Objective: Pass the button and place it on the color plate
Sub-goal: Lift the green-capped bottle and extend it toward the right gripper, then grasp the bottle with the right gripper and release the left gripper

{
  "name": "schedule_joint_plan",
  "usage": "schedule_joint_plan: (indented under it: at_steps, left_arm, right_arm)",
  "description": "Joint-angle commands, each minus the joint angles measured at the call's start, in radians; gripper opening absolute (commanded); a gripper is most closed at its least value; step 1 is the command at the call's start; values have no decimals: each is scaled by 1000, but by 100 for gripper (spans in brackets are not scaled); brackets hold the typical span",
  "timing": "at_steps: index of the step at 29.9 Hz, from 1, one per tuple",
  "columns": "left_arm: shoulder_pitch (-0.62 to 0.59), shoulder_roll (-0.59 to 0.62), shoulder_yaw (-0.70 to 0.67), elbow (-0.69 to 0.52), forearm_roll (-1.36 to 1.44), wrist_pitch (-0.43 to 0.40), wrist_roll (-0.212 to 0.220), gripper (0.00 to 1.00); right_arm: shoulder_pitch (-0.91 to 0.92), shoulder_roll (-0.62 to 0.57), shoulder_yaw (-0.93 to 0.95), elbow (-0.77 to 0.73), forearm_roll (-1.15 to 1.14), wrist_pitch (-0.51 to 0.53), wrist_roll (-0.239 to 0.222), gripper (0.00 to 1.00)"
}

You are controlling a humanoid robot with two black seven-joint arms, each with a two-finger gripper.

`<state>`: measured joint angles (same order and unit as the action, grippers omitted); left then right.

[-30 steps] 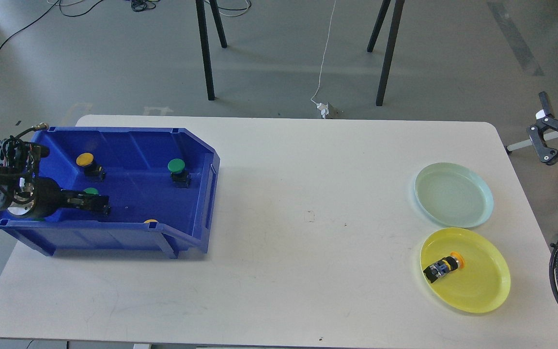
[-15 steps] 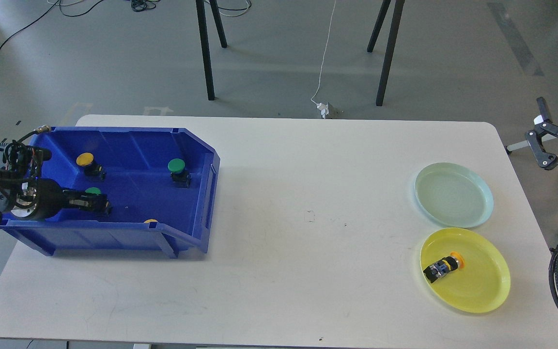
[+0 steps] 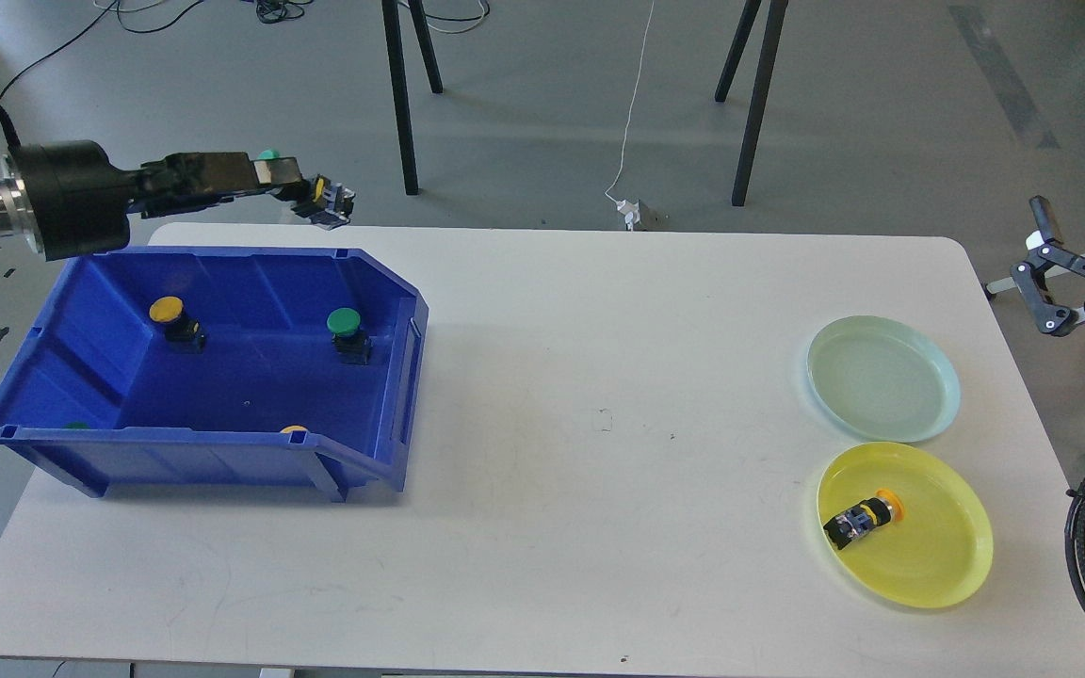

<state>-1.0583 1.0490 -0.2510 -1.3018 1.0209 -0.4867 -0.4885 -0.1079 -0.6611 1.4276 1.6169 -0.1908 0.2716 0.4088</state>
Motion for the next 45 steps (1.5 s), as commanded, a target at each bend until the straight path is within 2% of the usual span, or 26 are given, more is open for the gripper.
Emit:
schedule_joint_plan:
  at_steps: [1, 7, 13, 18, 28, 33, 45]
  left_arm:
    - [7, -96, -16, -57, -232, -2, 0, 4]
    - [38, -349, -19, -60, -340, -2, 0, 5]
    - [129, -530, -21, 56, -346, 23, 0, 5]
    - [146, -543, -50, 58, -351, 23, 0, 6]
    - [146, -546, -53, 62, -357, 20, 0, 6]
    - [146, -546, -53, 62, -358, 17, 0, 6]
    - [144, -547, -53, 65, -364, 13, 0, 6]
  right_arm:
    - [-6, -2, -15, 14, -162, 0, 1, 99]
    - [0, -46, -61, 78, -193, 3, 4, 99]
    - [144, -46, -297, 84, -199, 14, 2, 99]
    - [333, -2, -531, 61, -196, 0, 4, 99]
    - [519, 115, -690, -74, -196, 1, 1, 99]
    - [579, 163, -743, -104, -197, 1, 1, 99]
    - [617, 166, -773, -103, -196, 14, 10, 95]
